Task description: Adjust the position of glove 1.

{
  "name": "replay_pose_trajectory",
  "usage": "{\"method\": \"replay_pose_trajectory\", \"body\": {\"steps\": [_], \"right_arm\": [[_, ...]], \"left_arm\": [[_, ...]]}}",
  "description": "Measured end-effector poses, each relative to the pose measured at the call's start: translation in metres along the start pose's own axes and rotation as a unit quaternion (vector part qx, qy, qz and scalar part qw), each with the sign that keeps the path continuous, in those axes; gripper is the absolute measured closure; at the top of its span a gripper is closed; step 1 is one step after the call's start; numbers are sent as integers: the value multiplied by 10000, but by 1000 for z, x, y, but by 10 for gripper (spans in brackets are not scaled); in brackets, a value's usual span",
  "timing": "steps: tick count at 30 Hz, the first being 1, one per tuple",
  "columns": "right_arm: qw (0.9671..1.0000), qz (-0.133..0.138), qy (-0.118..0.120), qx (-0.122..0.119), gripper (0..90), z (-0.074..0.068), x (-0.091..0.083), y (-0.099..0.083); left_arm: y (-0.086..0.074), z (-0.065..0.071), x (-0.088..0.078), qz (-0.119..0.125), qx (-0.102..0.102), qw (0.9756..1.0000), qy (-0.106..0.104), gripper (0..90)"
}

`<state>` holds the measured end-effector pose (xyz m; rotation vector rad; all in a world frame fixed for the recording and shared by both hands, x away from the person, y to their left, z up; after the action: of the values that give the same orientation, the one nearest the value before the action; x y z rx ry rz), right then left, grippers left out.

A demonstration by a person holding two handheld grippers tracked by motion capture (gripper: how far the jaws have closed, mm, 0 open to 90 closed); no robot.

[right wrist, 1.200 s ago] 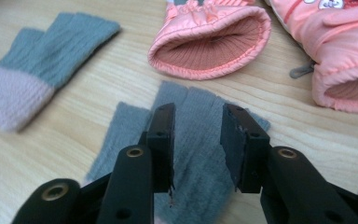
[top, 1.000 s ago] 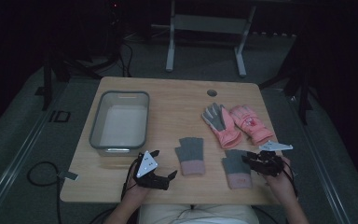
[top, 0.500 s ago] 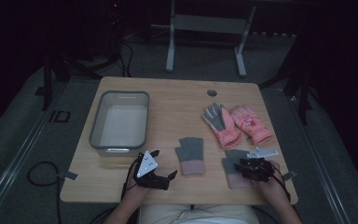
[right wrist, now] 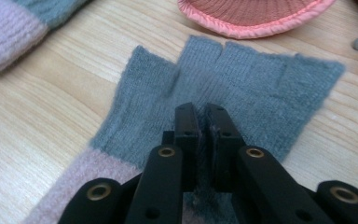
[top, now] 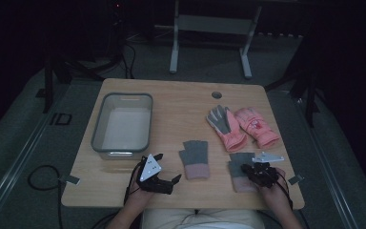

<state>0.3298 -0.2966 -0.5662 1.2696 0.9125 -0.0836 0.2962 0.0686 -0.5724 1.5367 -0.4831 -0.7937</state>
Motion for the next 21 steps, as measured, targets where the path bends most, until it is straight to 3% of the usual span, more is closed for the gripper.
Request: {"method": "replay_pose_trajectory", "body": {"steps": [5,10,13,21], "right_arm": [[9996,170,-103,185,855,-2,-13,10],[9977,586,-154,314,855,-4,-35,37],[9969,725,-200,230,855,-8,-44,55],[9948,981,-171,220,854,-23,-45,95]], "left_arm": [[0,0,0,10,8,10000,2,0],[0,0,0,13,10,10000,6,0],[0,0,0,25,-3,10000,9,0],[0,0,-1,24,6,10000,-4,0]]}}
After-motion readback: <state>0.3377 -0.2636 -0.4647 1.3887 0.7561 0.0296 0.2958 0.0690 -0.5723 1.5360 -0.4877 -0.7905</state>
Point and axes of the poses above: each handheld gripper's, and its own axes: x roughly forward along the jaws, y roughly out of its top, z roughly to its right, the point moved 3 cm from there along x, roughly forward along the jaws, and after that the axes turned 8 degrees about z, right-handed, at the moved point
